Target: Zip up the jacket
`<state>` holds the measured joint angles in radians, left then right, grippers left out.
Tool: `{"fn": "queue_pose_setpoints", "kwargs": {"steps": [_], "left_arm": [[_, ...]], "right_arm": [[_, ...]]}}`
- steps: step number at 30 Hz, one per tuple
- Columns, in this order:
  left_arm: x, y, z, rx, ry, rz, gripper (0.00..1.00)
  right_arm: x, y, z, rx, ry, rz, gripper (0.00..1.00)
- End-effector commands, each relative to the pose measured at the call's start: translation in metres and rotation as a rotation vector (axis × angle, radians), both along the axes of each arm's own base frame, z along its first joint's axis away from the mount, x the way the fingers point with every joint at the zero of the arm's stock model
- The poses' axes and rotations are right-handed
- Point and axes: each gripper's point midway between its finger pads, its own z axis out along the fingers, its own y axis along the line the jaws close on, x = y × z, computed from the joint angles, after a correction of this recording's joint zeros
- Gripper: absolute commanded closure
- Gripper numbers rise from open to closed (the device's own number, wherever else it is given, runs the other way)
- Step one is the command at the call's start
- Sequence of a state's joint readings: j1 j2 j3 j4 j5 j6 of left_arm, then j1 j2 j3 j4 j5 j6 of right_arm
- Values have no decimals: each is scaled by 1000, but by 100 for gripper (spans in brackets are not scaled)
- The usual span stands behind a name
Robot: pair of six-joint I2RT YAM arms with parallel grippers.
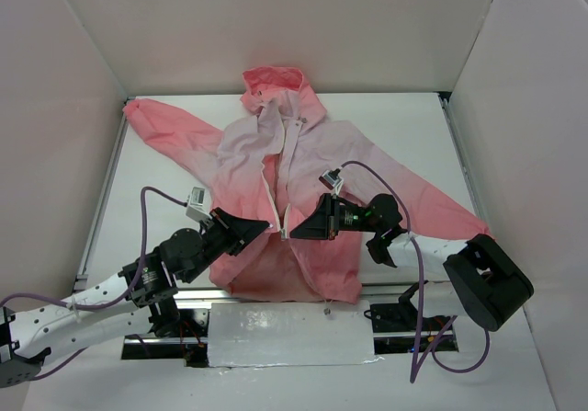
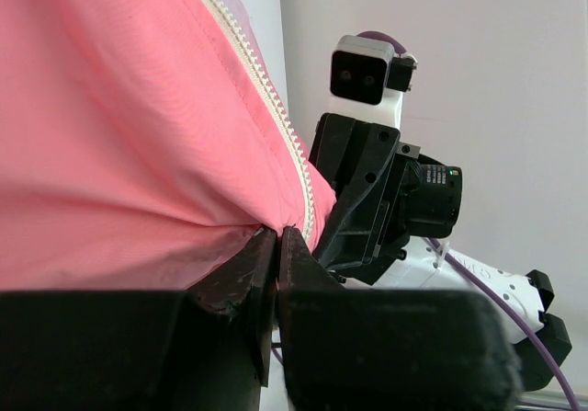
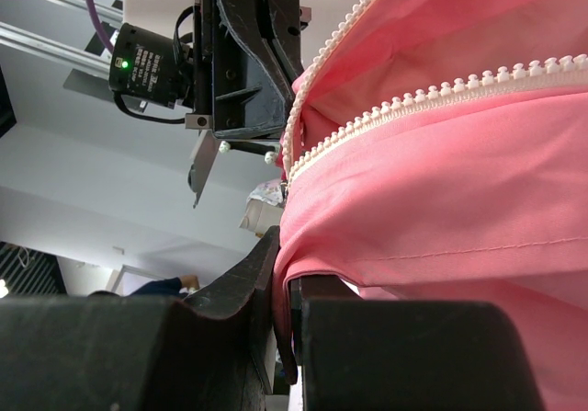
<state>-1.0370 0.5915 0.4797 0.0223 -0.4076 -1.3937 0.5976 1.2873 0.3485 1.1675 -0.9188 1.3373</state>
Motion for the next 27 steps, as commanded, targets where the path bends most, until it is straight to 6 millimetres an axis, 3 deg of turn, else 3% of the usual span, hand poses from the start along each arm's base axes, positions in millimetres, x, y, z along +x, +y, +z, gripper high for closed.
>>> {"fn": "queue_pose_setpoints", "kwargs": {"steps": [1, 8, 27], "left_arm": [[3, 0, 23, -67, -32, 12, 100], [8, 5, 39, -64, -70, 48, 100], [3, 4, 24, -66, -34, 26, 100]], "right_arm": [[2, 2, 25, 62, -116, -4, 100], [-5, 1, 14, 52, -89, 11, 100], [2, 1, 24, 59, -114, 0, 100]]}}
